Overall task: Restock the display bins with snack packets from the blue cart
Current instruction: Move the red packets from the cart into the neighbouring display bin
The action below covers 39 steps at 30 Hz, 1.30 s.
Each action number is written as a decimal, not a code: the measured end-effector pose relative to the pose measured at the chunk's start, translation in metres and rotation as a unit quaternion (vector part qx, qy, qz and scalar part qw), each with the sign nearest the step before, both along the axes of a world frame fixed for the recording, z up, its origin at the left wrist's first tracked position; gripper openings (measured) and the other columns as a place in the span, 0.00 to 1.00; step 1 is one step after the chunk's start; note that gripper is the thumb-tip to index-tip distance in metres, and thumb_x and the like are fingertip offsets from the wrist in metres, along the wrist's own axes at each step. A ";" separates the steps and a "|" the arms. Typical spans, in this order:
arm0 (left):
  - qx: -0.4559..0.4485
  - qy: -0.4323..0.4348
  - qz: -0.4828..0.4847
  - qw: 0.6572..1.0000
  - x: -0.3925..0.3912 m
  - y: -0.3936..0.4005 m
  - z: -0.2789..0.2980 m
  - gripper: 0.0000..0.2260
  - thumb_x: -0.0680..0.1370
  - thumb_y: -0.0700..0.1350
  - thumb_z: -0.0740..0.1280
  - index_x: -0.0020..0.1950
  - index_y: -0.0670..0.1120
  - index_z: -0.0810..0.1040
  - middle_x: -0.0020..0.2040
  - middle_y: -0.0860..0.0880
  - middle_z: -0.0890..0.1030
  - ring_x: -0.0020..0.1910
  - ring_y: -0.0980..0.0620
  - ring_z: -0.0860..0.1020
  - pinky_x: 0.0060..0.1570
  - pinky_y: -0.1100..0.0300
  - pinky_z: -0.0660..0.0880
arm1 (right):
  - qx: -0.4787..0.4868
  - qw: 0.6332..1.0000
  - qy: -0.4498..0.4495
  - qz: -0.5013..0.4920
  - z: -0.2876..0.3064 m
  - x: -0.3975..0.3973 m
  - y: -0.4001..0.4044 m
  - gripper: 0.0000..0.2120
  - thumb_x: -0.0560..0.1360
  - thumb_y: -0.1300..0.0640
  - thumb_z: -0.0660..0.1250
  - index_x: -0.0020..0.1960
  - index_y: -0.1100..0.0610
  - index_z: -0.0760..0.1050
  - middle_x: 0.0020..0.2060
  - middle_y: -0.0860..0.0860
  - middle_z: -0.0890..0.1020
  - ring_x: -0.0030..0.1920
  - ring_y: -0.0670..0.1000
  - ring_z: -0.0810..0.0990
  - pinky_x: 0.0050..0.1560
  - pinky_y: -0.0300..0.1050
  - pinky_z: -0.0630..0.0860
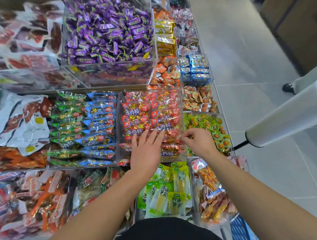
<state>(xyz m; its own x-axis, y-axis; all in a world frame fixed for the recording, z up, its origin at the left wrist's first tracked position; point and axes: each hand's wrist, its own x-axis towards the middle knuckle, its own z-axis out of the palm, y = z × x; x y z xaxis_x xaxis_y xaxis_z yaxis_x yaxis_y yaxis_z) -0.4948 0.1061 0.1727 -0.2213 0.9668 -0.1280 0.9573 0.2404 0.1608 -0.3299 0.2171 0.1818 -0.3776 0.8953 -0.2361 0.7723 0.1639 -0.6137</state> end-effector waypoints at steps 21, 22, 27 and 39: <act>0.075 -0.100 -0.016 0.992 -0.025 -0.025 0.014 0.19 0.80 0.52 0.66 0.70 0.51 0.76 0.69 0.51 0.77 0.70 0.47 0.71 0.72 0.43 0.62 | 0.085 0.987 0.026 0.131 0.003 0.010 -0.004 0.04 0.73 0.52 0.70 0.46 0.51 0.80 0.45 0.45 0.79 0.51 0.50 0.75 0.53 0.46 0.70; 0.096 -0.102 -0.027 0.990 -0.021 -0.024 0.013 0.16 0.79 0.48 0.69 0.67 0.49 0.79 0.65 0.50 0.80 0.66 0.45 0.74 0.69 0.43 0.66 | 0.097 0.987 0.027 0.127 0.004 0.005 0.001 0.04 0.74 0.52 0.70 0.48 0.52 0.80 0.46 0.46 0.80 0.51 0.51 0.76 0.53 0.46 0.71; 0.157 -0.084 -0.022 0.984 -0.008 -0.020 0.007 0.14 0.77 0.39 0.69 0.62 0.44 0.84 0.61 0.44 0.83 0.57 0.38 0.78 0.59 0.42 0.74 | 0.113 0.981 -0.006 0.157 0.003 -0.028 0.017 0.16 0.77 0.53 0.69 0.64 0.52 0.77 0.59 0.50 0.79 0.59 0.52 0.76 0.60 0.48 0.74; 0.069 -0.039 -0.019 0.997 -0.006 -0.016 0.003 0.28 0.76 0.59 0.67 0.74 0.50 0.72 0.67 0.50 0.78 0.67 0.45 0.72 0.68 0.45 0.65 | 0.051 0.985 -0.060 0.156 -0.003 -0.024 0.028 0.07 0.76 0.54 0.70 0.54 0.52 0.79 0.50 0.50 0.81 0.49 0.52 0.79 0.52 0.49 0.77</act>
